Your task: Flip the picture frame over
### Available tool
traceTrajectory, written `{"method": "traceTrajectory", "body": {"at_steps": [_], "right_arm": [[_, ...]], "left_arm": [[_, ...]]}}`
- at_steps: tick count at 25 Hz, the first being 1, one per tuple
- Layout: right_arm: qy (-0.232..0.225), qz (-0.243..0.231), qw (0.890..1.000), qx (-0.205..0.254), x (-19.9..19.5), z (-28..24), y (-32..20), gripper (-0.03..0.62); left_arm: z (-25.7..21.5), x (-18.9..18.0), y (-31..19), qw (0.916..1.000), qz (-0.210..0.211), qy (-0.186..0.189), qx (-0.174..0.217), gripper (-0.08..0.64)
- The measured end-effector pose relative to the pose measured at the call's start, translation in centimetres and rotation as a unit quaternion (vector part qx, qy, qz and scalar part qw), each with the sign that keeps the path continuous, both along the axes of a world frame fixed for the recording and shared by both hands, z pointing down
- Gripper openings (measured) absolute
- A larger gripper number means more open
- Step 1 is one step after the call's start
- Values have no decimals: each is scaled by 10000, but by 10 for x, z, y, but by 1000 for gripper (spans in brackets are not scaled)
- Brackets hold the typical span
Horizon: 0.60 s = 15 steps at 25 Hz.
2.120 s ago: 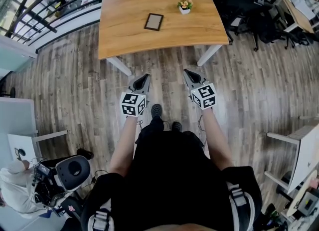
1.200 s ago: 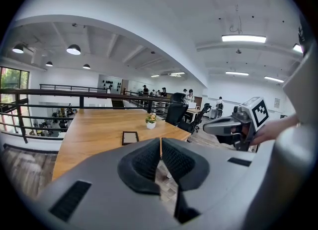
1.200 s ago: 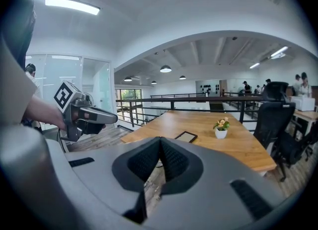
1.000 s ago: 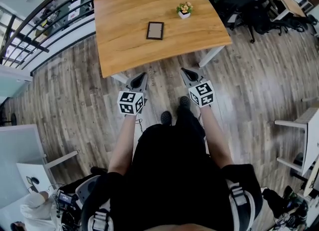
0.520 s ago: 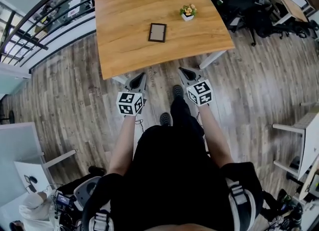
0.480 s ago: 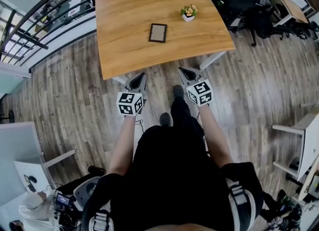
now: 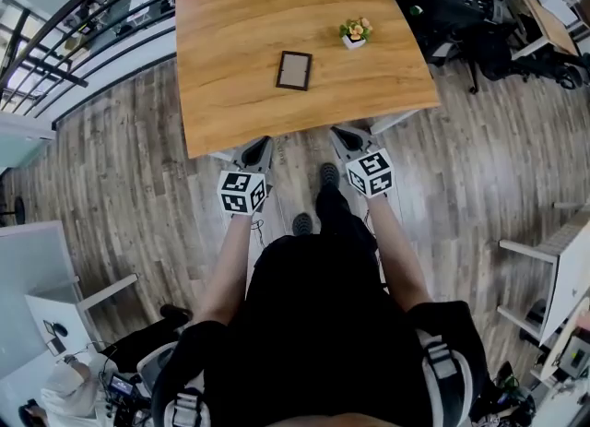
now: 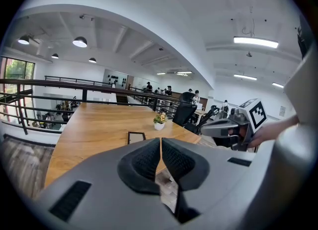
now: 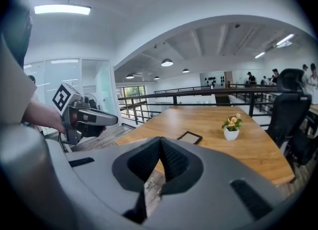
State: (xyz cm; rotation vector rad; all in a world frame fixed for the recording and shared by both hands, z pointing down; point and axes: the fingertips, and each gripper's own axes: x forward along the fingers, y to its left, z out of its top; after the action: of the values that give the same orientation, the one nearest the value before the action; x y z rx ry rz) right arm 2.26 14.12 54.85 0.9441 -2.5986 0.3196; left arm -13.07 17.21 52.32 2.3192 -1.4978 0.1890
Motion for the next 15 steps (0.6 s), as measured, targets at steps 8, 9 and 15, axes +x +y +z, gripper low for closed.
{"method": "traceTrajectory", "body": {"at_steps": [8,9,15], "right_arm": [[22,-397,9991,-121,-20,5,-51,8],[39,-462,9988,-140,-21,7,-56,8],[31,-768,9967,-255,-29,14,-85,8]], "left_arm": [[2,-11,-42,9993,-337,46,-123,28],[1,-10,-47,9992,-372,51,-125,28],[4,-10,-70,9980,-598,-15,-202,28]]}}
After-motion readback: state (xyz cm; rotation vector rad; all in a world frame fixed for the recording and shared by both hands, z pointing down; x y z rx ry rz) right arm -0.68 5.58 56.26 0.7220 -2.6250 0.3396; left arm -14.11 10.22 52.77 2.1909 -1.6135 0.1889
